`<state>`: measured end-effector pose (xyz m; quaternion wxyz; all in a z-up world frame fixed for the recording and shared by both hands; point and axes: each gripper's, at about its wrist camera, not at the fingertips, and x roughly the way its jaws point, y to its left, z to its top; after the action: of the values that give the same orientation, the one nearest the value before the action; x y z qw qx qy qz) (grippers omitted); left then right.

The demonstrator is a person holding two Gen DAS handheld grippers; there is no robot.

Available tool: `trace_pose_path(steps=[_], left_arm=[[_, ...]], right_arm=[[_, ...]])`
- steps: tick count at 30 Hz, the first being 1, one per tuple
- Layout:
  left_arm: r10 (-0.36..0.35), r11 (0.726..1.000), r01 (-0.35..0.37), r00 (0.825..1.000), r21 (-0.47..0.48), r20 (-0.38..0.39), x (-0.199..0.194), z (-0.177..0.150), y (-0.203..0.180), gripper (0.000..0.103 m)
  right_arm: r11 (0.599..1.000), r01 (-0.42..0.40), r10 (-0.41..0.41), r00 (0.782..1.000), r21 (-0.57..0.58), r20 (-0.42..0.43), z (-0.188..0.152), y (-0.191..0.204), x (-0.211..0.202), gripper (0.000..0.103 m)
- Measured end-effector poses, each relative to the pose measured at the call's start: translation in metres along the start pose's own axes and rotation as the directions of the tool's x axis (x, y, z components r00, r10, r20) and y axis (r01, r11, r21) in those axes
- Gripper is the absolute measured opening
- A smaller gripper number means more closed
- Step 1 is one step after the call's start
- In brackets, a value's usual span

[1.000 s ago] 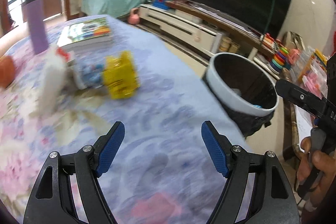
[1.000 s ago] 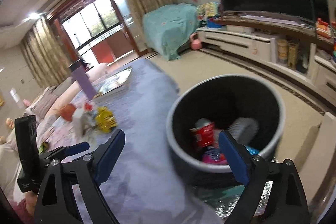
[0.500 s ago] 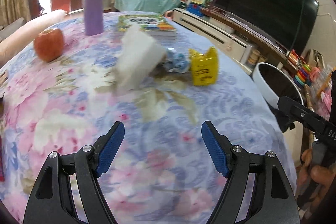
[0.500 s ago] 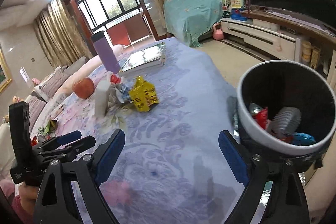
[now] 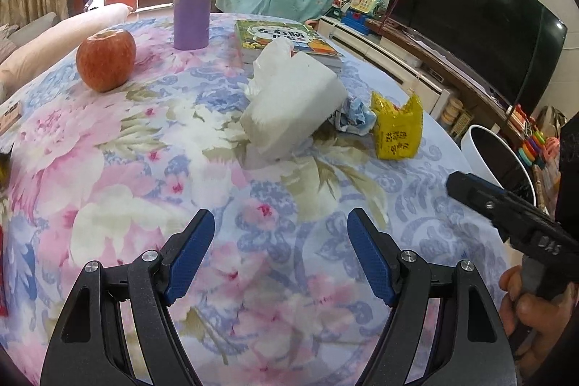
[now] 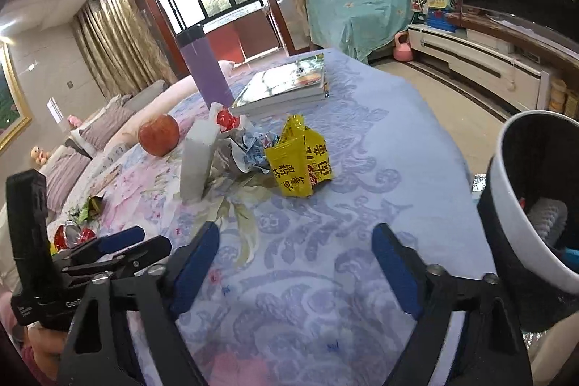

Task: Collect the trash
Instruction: 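Move both open tools back over the table toward the yellow bag and foam block, then grasp the yellow bag with the right tool while the left tool grasps the white foam block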

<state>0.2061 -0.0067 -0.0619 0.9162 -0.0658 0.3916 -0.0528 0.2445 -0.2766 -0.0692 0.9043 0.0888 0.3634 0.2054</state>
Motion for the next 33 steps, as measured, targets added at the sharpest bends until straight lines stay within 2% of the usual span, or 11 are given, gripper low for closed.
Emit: trace_pose_path(steps=[1, 12, 15, 16, 17, 18, 20, 22, 26, 33], left_arm=[[0.001, 1.0, -0.001, 1.0, 0.003, 0.002, 0.002, 0.002, -0.001, 0.078], [-0.01, 0.999, 0.009, 0.999, 0.048, 0.034, 0.035, 0.044, 0.001, 0.078], [-0.028, 0.998, 0.026, 0.998, 0.06, 0.048, 0.041, 0.048, 0.001, 0.078], [-0.034, 0.998, 0.031, 0.998, 0.06, 0.049, 0.044, 0.049, 0.002, 0.077], [-0.046, 0.997, 0.044, 0.998, 0.058, 0.047, 0.048, 0.05, 0.004, 0.073], [-0.067, 0.996, 0.065, 0.997, 0.054, 0.041, 0.051, 0.051, 0.007, 0.057], [-0.101, 0.994, 0.099, 0.995, 0.046, 0.023, 0.057, 0.052, 0.011, 0.056], [-0.129, 0.991, 0.128, 0.991, 0.033, 0.03, 0.056, 0.052, 0.015, 0.053], [-0.153, 0.988, 0.153, 0.987, 0.019, 0.038, 0.051, 0.051, 0.019, 0.051], [-0.183, 0.982, 0.182, 0.983, 0.044, 0.019, 0.033, 0.036, 0.006, 0.051]], right_arm=[[1.0, 0.0, 0.0, 1.0, 0.002, -0.006, 0.002, 0.0, 0.004, 0.074], [0.999, 0.021, -0.021, 1.0, 0.028, -0.004, 0.026, -0.01, 0.033, 0.074], [0.999, 0.014, -0.014, 1.0, 0.051, -0.011, 0.032, -0.01, 0.045, 0.069], [0.999, 0.018, -0.017, 1.0, 0.051, -0.012, 0.033, -0.009, 0.049, 0.067], [0.999, 0.022, -0.022, 1.0, 0.049, -0.013, 0.033, -0.009, 0.052, 0.06], [0.999, 0.027, -0.026, 1.0, 0.043, -0.018, 0.033, -0.007, 0.056, 0.055], [0.999, 0.032, -0.031, 0.999, 0.043, -0.033, 0.031, -0.006, 0.063, 0.023], [0.998, 0.036, -0.033, 0.998, 0.058, -0.046, 0.027, -0.007, 0.065, 0.018], [0.996, 0.044, -0.044, 0.999, 0.073, -0.004, 0.024, -0.006, 0.048, 0.011], [0.995, 0.024, -0.025, 1.0, 0.097, 0.011, 0.006, 0.0, 0.023, 0.01]])
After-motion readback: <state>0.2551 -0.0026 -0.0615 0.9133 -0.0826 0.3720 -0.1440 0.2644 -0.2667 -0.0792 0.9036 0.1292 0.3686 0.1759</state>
